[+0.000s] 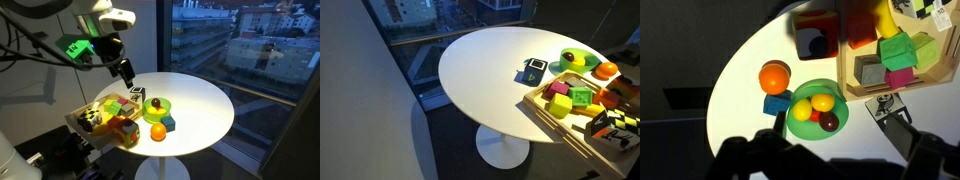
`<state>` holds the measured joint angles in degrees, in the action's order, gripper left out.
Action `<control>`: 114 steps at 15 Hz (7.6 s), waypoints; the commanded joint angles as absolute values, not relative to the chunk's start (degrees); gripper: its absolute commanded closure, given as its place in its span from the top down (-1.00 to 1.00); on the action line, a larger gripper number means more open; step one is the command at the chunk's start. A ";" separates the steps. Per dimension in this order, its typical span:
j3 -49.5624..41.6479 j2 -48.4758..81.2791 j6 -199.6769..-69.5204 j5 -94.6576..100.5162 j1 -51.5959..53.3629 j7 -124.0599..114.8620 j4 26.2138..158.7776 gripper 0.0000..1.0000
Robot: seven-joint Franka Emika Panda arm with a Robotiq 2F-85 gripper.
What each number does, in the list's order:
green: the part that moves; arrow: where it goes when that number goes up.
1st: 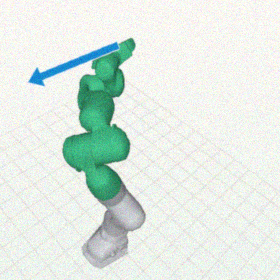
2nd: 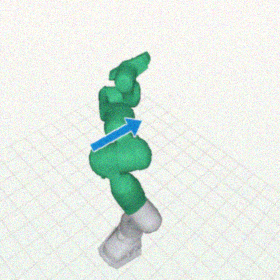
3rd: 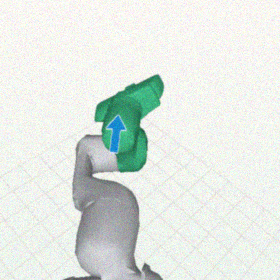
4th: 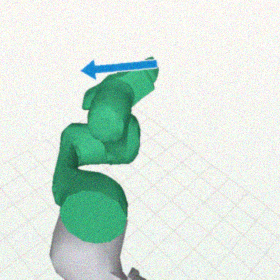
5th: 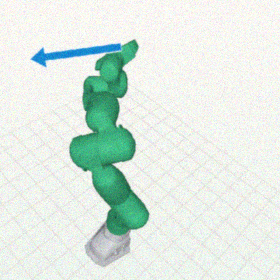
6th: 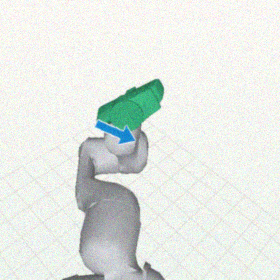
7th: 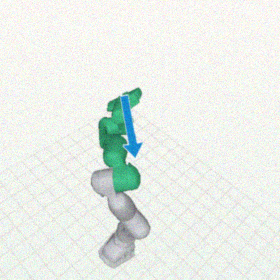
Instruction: Pick up the orange and green toy, then place it on the tray
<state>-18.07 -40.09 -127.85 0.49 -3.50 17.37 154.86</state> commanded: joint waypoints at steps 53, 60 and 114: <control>-6.90 -1.83 -144.94 8.33 -5.71 8.65 153.63 1.00; -6.93 -0.14 -146.42 9.50 -5.86 6.78 153.42 0.48; 2.66 -8.47 -135.99 2.24 2.04 -0.49 146.88 1.00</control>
